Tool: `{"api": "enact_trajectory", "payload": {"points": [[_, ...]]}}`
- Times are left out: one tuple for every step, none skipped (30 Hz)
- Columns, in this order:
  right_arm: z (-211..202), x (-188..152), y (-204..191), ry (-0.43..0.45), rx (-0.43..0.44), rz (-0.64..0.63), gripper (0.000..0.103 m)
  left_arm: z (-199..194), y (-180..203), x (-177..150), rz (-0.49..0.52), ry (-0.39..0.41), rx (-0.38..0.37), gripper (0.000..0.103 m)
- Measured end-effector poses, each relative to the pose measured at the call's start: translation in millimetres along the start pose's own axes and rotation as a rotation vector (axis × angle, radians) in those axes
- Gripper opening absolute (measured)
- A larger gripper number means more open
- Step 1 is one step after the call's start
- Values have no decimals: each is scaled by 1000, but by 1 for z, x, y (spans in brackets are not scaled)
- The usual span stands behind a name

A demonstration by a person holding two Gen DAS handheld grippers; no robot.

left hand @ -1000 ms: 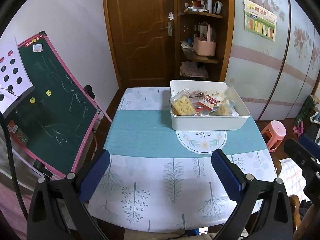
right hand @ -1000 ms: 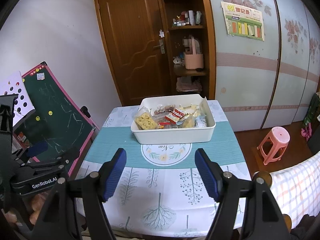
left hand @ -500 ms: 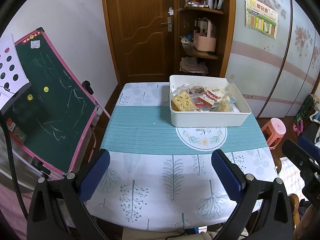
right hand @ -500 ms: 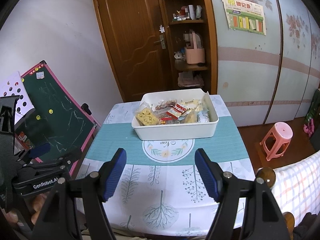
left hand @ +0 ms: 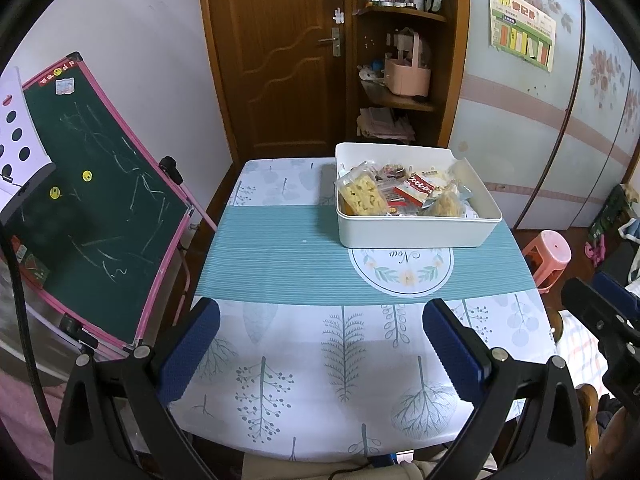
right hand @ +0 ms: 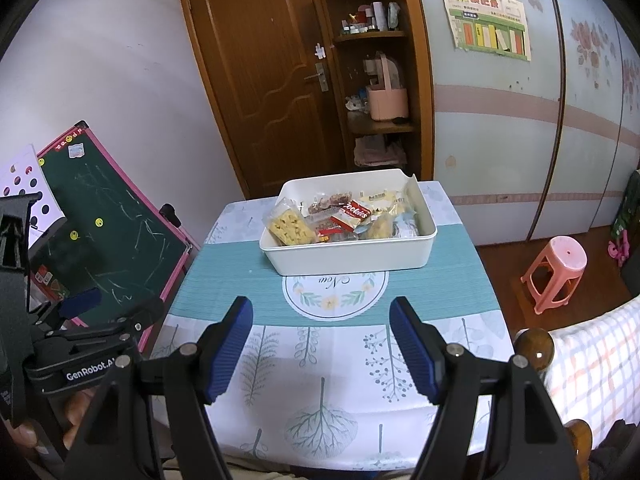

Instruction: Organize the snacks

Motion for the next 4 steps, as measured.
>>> {"api": "enact_trajectory", "payload": {"points": [[0,0,0,-2,1,0,71,0,0,0,0,0,0,101],[1,-1,0,-5,1,1,71,0,0,0,-1,0,1,101],[1,-1,0,-7,2,2,71,0,0,0,-1,-1,-1,101],[2,-1,0,-8,2,2,71,1,1,-1,-3,-3,-6,101]]}}
Point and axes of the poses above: each gripper's, at about its wrist camera, not at the fingertips, and z roughly the way its jaws point, y to its right, x to its top, the point moved 10 cm from there along z, roughly the way its jaws point, and after that the axes turned 11 degrees about -x, right-handed, at the moved point
